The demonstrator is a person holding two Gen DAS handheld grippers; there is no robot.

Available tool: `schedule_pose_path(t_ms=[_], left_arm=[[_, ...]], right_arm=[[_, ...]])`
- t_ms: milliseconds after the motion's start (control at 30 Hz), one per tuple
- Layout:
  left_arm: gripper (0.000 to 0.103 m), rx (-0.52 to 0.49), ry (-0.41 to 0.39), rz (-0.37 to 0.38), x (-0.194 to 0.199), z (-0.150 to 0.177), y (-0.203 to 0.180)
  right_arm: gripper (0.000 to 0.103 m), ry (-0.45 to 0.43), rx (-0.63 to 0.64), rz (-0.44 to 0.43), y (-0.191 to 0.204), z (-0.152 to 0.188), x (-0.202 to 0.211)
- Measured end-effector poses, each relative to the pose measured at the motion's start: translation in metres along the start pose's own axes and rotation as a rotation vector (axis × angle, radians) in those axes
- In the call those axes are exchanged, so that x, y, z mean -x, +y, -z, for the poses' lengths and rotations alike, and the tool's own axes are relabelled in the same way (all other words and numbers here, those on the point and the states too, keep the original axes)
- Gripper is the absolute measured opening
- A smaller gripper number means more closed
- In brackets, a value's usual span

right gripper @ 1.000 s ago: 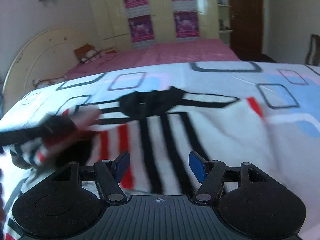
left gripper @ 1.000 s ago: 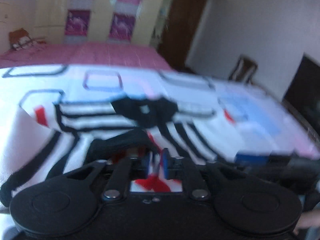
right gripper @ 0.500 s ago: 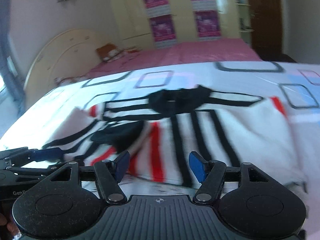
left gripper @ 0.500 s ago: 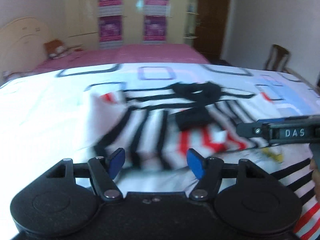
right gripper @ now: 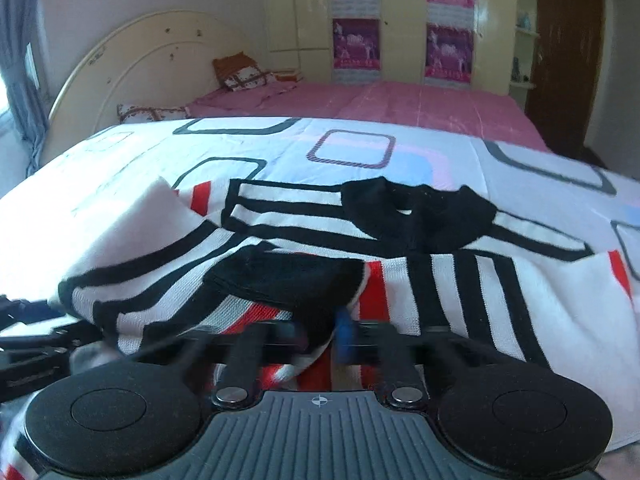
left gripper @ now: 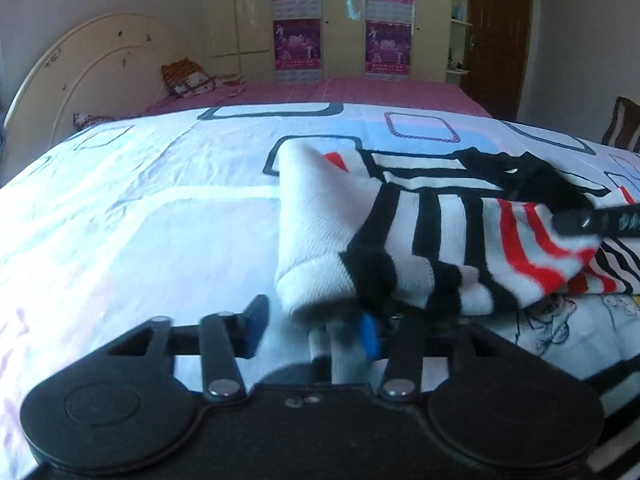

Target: Fold small clothes

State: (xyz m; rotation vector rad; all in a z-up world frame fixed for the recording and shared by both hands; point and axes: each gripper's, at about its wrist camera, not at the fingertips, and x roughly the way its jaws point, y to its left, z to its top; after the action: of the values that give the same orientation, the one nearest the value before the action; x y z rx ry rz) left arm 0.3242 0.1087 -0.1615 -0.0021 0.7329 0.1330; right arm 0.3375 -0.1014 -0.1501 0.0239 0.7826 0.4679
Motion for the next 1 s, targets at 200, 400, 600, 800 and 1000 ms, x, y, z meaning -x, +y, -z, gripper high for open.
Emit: schedule_pose_path(t_ms=[200,400,600,800,1000], left_arm=[[0.013,-0.050,-0.027,0.026,-0.001,0.000,-0.007],[0.013,-0.096,-0.013,0.037,-0.005,0.007,-0.009],[0.013,-0.094,0.024,0.076,0.001,0.006,-0.004],[0.026,-0.030,0.042,0.144,0.019,0.001,0.009],[0.026,0.057,0.022,0.178,0.040,-0.009,0.019]], right_arm=[[0.006,-0.089,-0.086,0.071,-0.045,-0.013,0.032],[0.006,-0.023,-0.211,0.118,-0.095,0.010,0.036],[0.007,0.022,-0.244,0.119,-0.102,0.032,0.038],[0.029,0.009,-0.284,0.090,-0.112,0.031,0.054],[0.048,0.004,-0.297,0.072,-0.118,0.031,0.054]])
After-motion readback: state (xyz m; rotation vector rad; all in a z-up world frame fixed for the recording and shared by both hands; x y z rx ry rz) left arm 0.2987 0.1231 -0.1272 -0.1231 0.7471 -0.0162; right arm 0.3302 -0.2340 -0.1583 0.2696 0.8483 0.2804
